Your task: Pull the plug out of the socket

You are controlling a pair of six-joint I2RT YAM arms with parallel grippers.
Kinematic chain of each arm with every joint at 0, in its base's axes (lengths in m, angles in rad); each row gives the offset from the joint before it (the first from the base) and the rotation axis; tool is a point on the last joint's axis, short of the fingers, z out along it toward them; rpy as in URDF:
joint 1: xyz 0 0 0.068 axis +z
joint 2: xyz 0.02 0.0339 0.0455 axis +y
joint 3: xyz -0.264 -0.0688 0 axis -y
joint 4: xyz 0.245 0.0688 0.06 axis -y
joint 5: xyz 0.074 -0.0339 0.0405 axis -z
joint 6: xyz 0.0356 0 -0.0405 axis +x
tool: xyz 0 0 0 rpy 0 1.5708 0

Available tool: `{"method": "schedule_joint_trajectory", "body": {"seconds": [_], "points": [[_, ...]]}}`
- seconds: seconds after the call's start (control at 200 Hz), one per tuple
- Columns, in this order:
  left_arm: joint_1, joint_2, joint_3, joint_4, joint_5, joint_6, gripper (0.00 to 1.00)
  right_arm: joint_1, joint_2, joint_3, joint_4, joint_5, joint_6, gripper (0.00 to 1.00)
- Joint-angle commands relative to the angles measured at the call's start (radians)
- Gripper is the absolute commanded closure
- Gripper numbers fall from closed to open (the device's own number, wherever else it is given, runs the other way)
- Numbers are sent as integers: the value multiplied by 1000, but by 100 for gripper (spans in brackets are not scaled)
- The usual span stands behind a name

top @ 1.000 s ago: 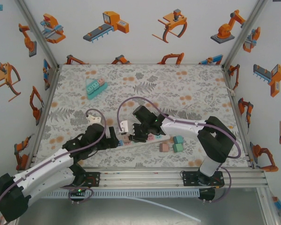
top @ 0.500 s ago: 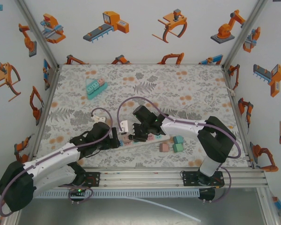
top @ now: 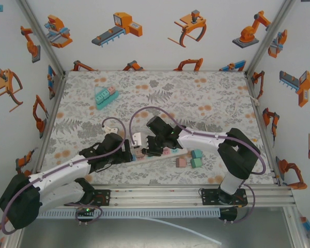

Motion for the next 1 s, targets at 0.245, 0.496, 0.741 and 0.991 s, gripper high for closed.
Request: {"method": "schedule_joint_trajectory", "body": {"seconds": [0.245, 0.496, 0.741, 0.991], "points": [[2, 100, 9, -65, 26, 32, 24, 7, -13, 30, 83, -80, 54, 78], [-3, 149, 25, -80, 21, 46, 24, 7, -44, 18, 131, -96, 89, 82], [-7, 160, 30, -101, -13, 43, 25, 3, -84, -11, 165, -87, 98, 86], [-7, 157, 30, -111, -34, 37, 25, -14, -130, -56, 225, -92, 127, 89]]}}
